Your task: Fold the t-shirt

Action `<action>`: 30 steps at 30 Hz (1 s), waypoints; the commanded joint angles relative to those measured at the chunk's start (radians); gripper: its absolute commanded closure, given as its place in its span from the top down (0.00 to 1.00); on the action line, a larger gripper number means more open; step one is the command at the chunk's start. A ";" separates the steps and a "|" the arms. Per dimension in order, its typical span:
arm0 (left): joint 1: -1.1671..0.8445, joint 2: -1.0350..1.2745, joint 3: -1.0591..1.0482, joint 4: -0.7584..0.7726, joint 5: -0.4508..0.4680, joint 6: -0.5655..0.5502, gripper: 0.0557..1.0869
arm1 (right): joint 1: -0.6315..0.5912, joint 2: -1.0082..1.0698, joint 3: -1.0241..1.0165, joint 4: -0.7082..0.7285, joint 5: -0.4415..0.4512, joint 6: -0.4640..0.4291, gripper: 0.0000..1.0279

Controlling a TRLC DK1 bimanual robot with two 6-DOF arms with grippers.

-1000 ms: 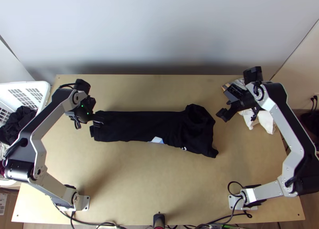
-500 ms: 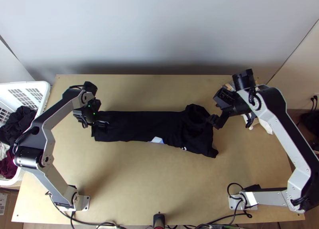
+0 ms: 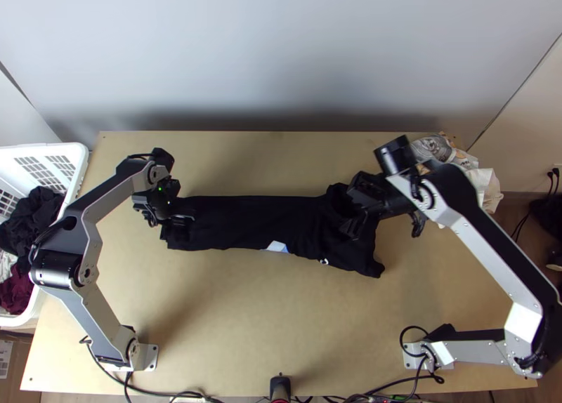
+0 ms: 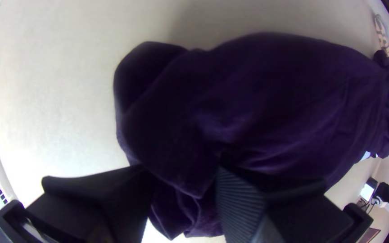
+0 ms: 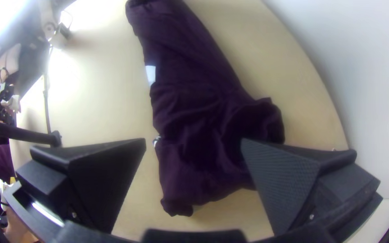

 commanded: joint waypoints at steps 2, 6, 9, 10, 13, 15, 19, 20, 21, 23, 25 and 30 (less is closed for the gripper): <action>0.004 -0.015 -0.007 0.031 0.032 -0.001 0.08 | 0.037 0.092 -0.066 0.050 0.000 -0.008 0.96; 0.001 -0.052 -0.003 0.040 0.032 0.002 0.03 | 0.037 0.164 -0.076 0.107 -0.001 -0.010 0.96; 0.001 -0.075 0.011 0.039 0.032 0.004 0.03 | 0.037 0.218 -0.077 0.139 -0.001 -0.010 0.96; 0.001 -0.083 0.017 0.037 0.032 0.004 0.03 | 0.035 0.237 -0.079 0.150 -0.001 -0.010 0.96; 0.003 -0.109 0.042 0.034 0.034 0.002 0.03 | 0.029 0.286 -0.100 0.185 0.000 -0.011 0.96; 0.003 -0.123 0.066 0.028 0.037 0.002 0.03 | 0.024 0.315 -0.114 0.205 0.000 -0.013 0.96; 0.001 -0.146 0.128 0.013 0.065 -0.001 0.03 | 0.024 0.361 -0.131 0.240 -0.001 -0.010 0.96; 0.001 -0.150 0.146 0.007 0.078 -0.001 0.03 | 0.024 0.371 -0.134 0.245 -0.001 -0.008 0.96; -0.002 -0.155 0.166 0.004 0.094 -0.002 0.03 | 0.026 0.382 -0.140 0.253 -0.001 -0.007 0.96; -0.008 -0.161 0.208 -0.007 0.120 -0.010 0.03 | 0.026 0.401 -0.149 0.267 -0.001 -0.005 0.96; -0.019 -0.163 0.252 -0.026 0.155 -0.014 0.03 | 0.026 0.421 -0.157 0.276 -0.001 -0.002 0.96; -0.066 -0.161 0.324 -0.061 0.193 -0.016 0.03 | 0.026 0.457 -0.183 0.308 0.000 0.003 0.96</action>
